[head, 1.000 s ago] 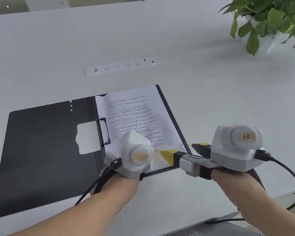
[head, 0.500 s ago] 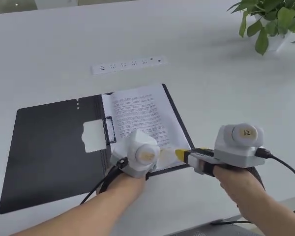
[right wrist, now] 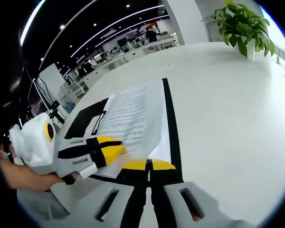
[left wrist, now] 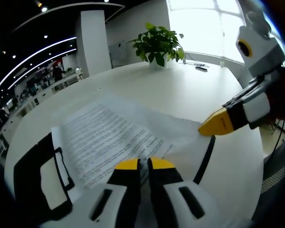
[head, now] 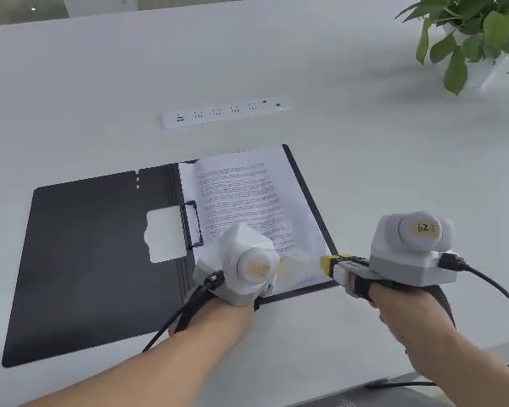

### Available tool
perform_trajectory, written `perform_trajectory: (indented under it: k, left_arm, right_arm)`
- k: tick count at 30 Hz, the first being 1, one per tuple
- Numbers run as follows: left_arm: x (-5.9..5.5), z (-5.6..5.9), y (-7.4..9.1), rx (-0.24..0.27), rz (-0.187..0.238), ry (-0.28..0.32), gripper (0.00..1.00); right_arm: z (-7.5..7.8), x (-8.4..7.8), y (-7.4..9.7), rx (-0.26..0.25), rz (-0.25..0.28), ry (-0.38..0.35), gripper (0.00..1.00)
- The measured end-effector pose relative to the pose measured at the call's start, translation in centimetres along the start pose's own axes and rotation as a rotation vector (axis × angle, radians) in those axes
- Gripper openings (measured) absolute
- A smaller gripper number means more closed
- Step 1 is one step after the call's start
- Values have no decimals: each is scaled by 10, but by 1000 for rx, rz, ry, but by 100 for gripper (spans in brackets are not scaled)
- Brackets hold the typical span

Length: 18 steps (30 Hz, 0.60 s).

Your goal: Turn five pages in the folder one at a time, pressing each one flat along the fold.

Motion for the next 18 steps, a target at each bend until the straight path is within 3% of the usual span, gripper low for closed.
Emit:
perform_trajectory:
  k: [8, 10, 13, 18]
  left_arm:
    - [1, 1, 0, 17, 2, 77, 6]
    - [1, 0, 0, 14, 0, 76, 6]
    - [2, -1, 2, 1, -4, 122, 5]
    - [0, -3, 10, -9, -23, 120, 6]
  right_arm:
    - [-4, 3, 5, 16, 19, -19, 0]
    - [-5, 4, 6, 22, 22, -18, 0]
    - [-8, 5, 8, 27, 35, -23, 0]
    - [-14, 8, 11, 46, 45, -22, 0]
Point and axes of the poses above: the centre of the closed fingertips' face, and the gripper's own axes: y roughly backward along the fingers, z roughly to its right, x roughly out of its top, the point moved 9 cm from there along y, roughly backward along the fingers, and after that the axes turned 1 degree about -x, right-handed, at the moved point
